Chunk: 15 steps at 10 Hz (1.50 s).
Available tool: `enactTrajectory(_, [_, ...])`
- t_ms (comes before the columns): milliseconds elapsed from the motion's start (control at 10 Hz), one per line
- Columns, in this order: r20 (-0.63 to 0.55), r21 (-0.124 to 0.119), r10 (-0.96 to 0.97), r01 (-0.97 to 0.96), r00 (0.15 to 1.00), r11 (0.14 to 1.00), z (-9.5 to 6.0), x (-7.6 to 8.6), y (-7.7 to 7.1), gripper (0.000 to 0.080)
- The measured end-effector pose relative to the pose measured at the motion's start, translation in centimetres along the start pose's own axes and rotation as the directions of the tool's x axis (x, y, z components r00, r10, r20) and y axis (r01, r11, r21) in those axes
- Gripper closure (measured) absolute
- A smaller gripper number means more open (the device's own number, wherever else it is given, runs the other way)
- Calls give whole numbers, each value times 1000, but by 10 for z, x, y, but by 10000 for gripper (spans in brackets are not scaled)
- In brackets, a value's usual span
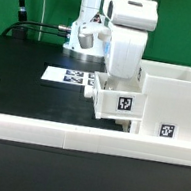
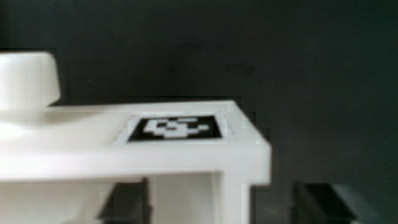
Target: Assemble drawer
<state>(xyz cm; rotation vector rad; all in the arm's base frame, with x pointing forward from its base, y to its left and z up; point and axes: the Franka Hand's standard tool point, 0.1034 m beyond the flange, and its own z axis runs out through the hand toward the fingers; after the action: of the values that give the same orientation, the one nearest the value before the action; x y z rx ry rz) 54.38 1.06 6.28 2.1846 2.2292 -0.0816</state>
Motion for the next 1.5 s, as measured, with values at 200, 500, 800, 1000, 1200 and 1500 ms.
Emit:
enactTrajectory(200, [5,2,1,-1,1000,1000,-8,-1,0,197])
enactTrajectory(500, [22,8,-3,3,1000,1000,-32,-16,0,153])
enactTrajectory(800, [29,28,-42,42,999,999,-37,-58,-8,151])
enactTrajectory(1000, [28,27,-37,36,999,999,-37,-60,-8,151])
enactTrajectory(1200, [-32,44,-79,80,996,996,-19,-68,-9,151])
enactTrajectory(1500, [-160,74,-48,60,986,995,-6,-80,0,151])
